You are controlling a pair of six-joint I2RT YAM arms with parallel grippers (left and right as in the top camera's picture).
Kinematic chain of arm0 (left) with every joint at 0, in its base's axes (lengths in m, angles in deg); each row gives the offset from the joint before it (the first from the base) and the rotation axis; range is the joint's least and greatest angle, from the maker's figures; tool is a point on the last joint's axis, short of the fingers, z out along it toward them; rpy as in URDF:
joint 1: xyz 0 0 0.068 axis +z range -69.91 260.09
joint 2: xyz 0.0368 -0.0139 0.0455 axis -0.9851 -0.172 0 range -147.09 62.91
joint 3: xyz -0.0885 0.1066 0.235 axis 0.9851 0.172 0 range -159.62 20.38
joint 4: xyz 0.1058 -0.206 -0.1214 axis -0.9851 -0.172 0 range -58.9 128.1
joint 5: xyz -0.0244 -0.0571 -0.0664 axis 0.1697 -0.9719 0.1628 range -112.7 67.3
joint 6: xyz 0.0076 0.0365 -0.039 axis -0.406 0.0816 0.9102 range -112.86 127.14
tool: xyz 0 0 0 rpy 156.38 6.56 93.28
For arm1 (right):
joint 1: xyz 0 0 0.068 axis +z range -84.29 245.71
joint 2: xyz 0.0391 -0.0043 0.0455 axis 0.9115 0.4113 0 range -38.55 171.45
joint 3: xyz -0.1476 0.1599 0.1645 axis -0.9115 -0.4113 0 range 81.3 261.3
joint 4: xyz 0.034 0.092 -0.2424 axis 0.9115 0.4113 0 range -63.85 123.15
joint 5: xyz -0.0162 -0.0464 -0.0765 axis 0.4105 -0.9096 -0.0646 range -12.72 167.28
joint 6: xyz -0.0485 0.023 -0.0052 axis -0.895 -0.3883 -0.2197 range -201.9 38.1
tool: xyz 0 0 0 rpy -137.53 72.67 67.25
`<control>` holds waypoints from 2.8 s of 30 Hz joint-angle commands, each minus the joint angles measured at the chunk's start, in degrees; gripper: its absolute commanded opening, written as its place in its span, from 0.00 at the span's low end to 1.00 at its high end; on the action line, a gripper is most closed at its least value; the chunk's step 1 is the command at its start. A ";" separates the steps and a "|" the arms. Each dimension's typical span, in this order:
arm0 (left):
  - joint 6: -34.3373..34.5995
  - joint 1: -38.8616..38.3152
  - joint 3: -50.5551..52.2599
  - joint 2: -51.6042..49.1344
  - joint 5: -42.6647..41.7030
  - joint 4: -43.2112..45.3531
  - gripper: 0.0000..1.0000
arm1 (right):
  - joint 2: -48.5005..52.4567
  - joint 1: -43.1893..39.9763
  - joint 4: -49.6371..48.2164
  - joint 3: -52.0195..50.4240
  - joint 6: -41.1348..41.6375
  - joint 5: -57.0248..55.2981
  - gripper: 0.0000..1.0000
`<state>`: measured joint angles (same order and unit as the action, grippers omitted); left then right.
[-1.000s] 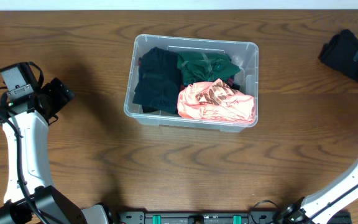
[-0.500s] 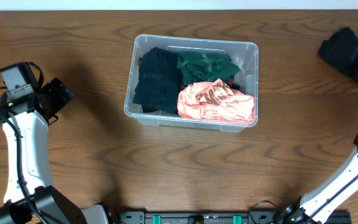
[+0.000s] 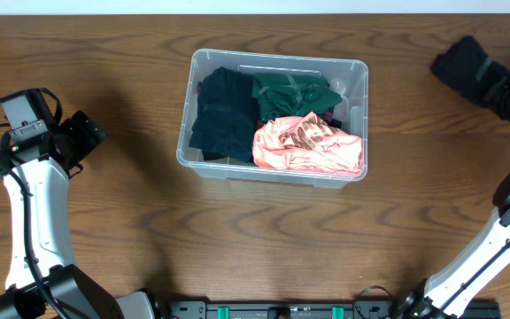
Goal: Pack container
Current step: 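Reach the right gripper to the black garment and grasp it, then carry the black garment with the right gripper into the bin's left side, then press the black garment flat in the bin and open the right gripper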
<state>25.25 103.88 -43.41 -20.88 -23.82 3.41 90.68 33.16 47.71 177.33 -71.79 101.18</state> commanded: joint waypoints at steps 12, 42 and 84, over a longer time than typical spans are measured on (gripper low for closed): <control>-0.48 0.20 -0.83 0.17 0.26 -0.22 0.98 | -36.30 13.38 13.25 0.42 3.56 11.08 0.01; -0.46 0.20 -0.83 0.17 0.26 -0.22 0.98 | -38.12 67.30 21.57 -3.30 12.37 -7.63 0.01; -0.46 0.20 -0.83 0.17 0.26 -0.22 0.98 | -30.82 71.04 26.82 -3.48 1.55 -20.85 0.10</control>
<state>25.25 103.88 -43.41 -20.88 -23.82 3.41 55.58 103.62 74.61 173.83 -69.19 82.10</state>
